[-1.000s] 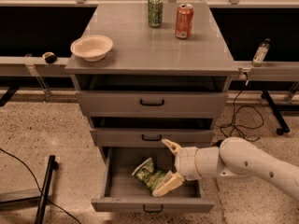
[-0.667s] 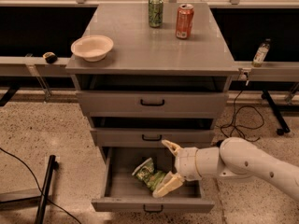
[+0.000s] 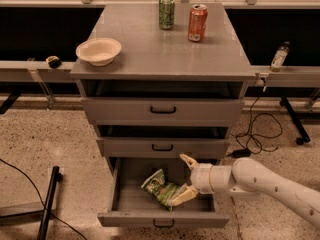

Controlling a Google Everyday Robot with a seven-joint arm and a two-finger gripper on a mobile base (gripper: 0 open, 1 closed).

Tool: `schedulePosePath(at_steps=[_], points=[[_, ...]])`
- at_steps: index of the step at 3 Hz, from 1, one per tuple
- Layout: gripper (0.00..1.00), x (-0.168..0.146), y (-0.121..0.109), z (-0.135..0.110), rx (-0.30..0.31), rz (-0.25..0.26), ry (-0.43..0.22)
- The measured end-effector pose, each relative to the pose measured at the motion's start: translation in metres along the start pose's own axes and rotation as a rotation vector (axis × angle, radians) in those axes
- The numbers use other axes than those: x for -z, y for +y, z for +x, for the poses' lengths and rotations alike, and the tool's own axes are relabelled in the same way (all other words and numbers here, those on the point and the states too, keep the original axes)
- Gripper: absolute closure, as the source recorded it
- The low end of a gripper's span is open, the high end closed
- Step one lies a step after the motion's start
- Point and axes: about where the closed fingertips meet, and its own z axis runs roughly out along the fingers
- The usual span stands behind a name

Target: Pick green jalapeno chip bag from bottom drawer and place on counter

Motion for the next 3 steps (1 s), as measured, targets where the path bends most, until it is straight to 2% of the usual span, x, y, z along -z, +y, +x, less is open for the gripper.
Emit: schedulePosePath(at_steps=[1,2,3], points=[[0.0,-0.039,-0.007,0.067,0.029,-0.039,-0.016],[0.0,-0.053,0.002,0.082,-0.01,-0.055,-0.043],[0.0,-0.053,0.003,0.082,-0.011,-0.057,-0.043]])
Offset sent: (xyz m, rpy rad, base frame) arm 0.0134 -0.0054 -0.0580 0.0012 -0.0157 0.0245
